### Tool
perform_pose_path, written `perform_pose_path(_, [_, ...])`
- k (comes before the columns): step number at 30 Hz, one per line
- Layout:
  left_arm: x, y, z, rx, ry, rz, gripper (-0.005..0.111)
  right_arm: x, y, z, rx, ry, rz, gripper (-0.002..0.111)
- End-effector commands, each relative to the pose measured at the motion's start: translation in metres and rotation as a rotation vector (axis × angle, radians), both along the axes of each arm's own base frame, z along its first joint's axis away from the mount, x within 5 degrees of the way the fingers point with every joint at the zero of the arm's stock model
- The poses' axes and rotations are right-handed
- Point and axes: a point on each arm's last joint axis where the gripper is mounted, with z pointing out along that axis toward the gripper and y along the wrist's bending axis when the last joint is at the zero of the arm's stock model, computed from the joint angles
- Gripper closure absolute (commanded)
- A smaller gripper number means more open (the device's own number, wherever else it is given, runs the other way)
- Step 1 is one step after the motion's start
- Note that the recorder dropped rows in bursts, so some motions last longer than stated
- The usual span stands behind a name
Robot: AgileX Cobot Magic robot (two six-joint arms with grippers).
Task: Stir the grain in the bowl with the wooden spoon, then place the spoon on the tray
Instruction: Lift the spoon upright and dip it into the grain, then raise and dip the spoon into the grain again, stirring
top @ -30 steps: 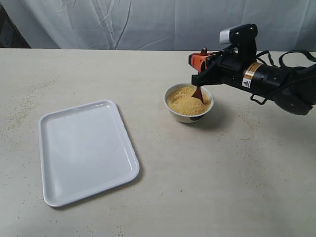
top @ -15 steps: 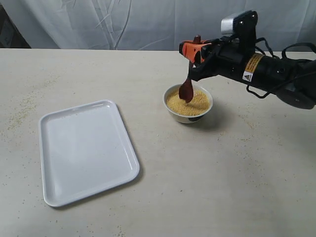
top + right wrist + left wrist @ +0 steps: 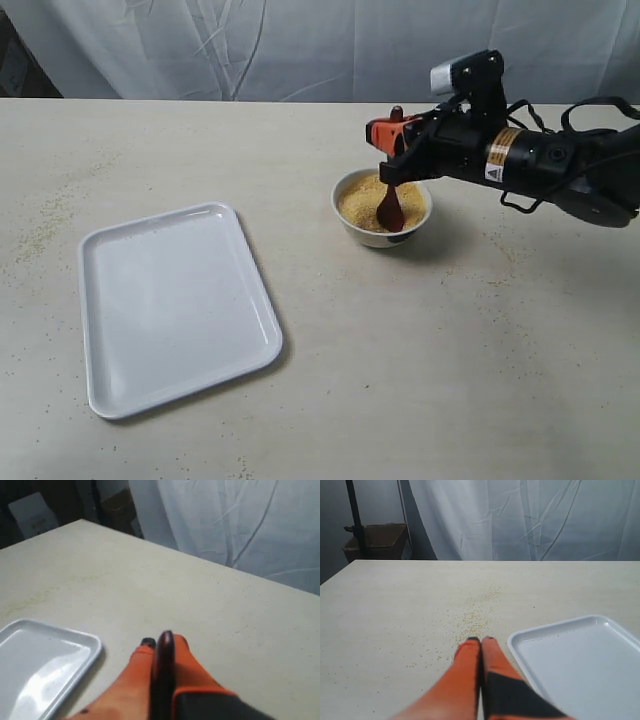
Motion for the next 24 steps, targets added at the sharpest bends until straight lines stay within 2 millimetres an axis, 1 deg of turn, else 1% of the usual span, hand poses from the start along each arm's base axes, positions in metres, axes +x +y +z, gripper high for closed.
perform_pose_path(1, [0.0,0.0,0.0,0.006,-0.014,0.004,0.107,0.005,-0.005,0.022,0.12,-0.075,-0.081,0.108])
perform_pose_path(4, [0.0,0.0,0.0,0.006,-0.014,0.004,0.107,0.005,-0.007,0.036,0.118,-0.156,-0.108,0.108])
perform_pose_path(7, [0.0,0.0,0.0,0.006,-0.014,0.004,0.107,0.008,-0.011,0.037,0.071,-0.178,-0.156,0.108])
perform_pose_path(9, [0.0,0.0,0.0,0.006,-0.014,0.004,0.107,0.009,-0.013,0.03,0.015,-0.151,-0.176,0.108])
perform_pose_path(12, [0.0,0.0,0.0,0.008,-0.014,0.004,0.107,0.011,-0.015,0.013,-0.061,-0.085,-0.193,0.108])
perform_pose_path(14, [0.0,0.0,0.0,0.008,-0.014,0.004,0.107,0.012,-0.014,0.002,-0.06,-0.055,-0.185,0.108])
perform_pose_path(15, [0.0,0.0,0.0,0.008,-0.014,0.004,0.107,0.012,-0.012,0.001,-0.041,-0.058,-0.17,0.108])
perform_pose_path(19, [0.0,0.0,0.0,0.008,-0.014,0.004,0.107,0.007,-0.004,0.014,0.058,-0.17,-0.069,0.108])
perform_pose_path(21, [0.0,0.0,0.0,0.008,-0.014,0.004,0.107,0.005,-0.003,0.024,0.097,-0.213,-0.057,0.108])
perform_pose_path(23, [0.0,0.0,0.0,0.008,-0.014,0.004,0.107,0.004,-0.004,0.033,0.098,-0.235,-0.063,0.108])
perform_pose_path(24, [0.0,0.0,0.0,0.008,-0.014,0.004,0.107,0.003,-0.004,0.04,0.097,-0.251,-0.066,0.108])
